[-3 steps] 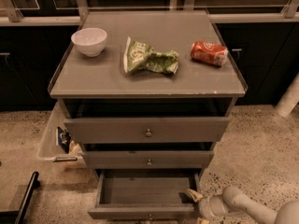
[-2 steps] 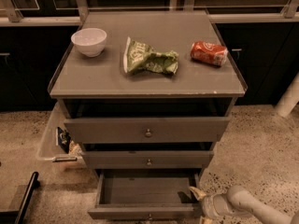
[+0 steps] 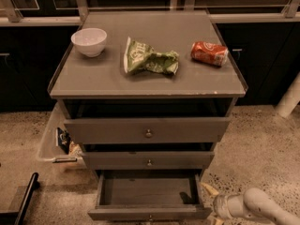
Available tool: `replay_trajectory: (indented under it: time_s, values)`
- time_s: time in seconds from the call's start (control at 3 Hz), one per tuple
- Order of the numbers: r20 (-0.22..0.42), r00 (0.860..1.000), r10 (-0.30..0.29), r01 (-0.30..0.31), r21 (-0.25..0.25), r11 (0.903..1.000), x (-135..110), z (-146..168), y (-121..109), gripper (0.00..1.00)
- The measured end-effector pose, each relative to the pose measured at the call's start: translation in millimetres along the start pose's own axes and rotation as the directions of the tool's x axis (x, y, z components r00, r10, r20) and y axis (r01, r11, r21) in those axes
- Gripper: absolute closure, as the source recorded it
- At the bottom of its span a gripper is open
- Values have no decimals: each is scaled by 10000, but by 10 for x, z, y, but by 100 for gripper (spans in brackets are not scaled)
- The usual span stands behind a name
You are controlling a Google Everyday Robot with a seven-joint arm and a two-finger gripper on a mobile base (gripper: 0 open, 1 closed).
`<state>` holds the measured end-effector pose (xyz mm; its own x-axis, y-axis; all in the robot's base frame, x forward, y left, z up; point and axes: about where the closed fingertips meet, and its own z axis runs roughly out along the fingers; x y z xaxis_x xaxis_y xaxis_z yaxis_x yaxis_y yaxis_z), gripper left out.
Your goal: Open bottom drawer
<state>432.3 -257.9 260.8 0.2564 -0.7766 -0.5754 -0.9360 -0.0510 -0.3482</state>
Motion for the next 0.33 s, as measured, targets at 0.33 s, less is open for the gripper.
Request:
replay_trajectory:
  time_s: [0.33]
  values:
    - [-35,10000,10,-10,39,10000,7,-42,4,0]
